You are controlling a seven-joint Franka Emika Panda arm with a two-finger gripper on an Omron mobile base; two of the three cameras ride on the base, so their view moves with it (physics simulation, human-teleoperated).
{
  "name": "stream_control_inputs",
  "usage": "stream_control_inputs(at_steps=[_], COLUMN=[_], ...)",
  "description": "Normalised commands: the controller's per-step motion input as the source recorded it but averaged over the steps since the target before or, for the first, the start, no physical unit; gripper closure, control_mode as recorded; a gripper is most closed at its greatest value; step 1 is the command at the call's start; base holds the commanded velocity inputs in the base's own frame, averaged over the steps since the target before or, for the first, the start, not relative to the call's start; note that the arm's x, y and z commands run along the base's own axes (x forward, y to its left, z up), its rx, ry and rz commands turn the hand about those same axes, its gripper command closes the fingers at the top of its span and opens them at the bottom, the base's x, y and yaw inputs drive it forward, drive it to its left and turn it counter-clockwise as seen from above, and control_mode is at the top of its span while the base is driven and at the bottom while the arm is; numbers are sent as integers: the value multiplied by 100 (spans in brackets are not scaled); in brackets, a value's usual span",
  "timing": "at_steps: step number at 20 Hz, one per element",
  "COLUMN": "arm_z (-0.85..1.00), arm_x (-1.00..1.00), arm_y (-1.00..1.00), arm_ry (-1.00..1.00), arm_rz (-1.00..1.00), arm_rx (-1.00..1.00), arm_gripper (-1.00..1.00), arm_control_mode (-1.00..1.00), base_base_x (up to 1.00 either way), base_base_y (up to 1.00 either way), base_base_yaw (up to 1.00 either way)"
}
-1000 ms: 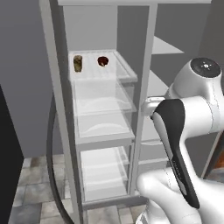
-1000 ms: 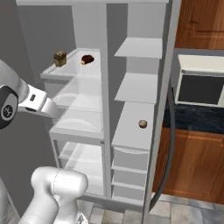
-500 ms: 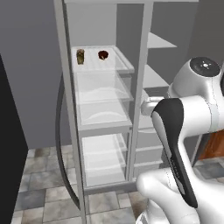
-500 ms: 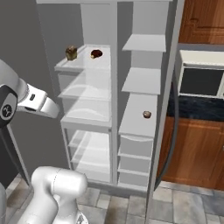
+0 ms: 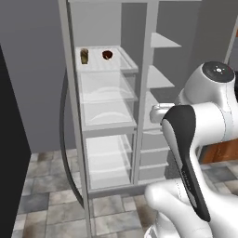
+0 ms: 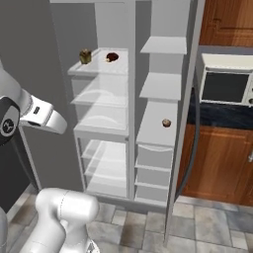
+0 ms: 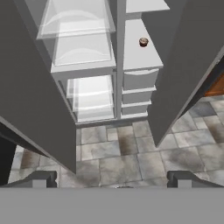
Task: Pick up the frozen steak from the freezer, place it on any shelf in the fridge, and close the fridge and freezer doors when done.
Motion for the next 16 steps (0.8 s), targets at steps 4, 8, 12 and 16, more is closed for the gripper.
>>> stream_control_inputs(at_steps=[4,8,12,16], arm_z=[0,0,0,0], arm_x=[0,0,0,-6], arm_y=[0,0,0,0], arm_ry=[0,0,0,0], arm_rz=[0,0,0,0], arm_rx=[0,0,0,0], arm_gripper=[-100,-100,-100,-100], arm_control_mode=[100,100,100,-100], base_base_x=[-38,-39,-38,-24], base_base_y=[-2,0,0,0], base_base_yaw=[-1,0,0,0])
